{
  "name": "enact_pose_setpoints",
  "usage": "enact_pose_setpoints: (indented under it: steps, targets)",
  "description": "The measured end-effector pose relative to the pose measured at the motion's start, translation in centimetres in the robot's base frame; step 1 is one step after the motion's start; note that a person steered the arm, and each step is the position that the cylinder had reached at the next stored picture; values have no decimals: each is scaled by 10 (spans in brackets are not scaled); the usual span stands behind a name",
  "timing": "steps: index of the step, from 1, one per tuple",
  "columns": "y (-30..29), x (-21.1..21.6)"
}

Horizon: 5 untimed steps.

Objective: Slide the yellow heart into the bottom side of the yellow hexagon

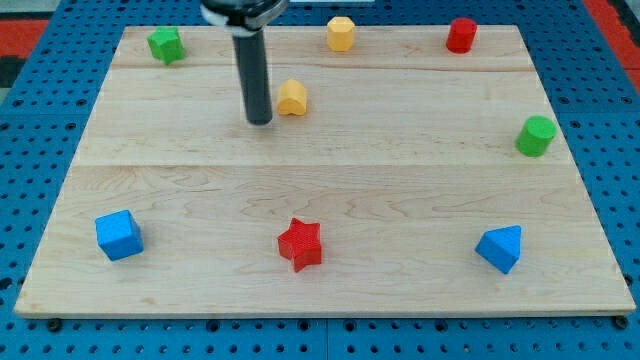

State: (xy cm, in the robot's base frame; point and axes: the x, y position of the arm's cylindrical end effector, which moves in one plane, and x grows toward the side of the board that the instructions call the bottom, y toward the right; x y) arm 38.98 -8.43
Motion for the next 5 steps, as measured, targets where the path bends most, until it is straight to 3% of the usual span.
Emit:
enact_pose_setpoints:
  steps: [1, 3, 5]
  targets:
    - [17, 6]
    - [49, -34]
    - [37, -29]
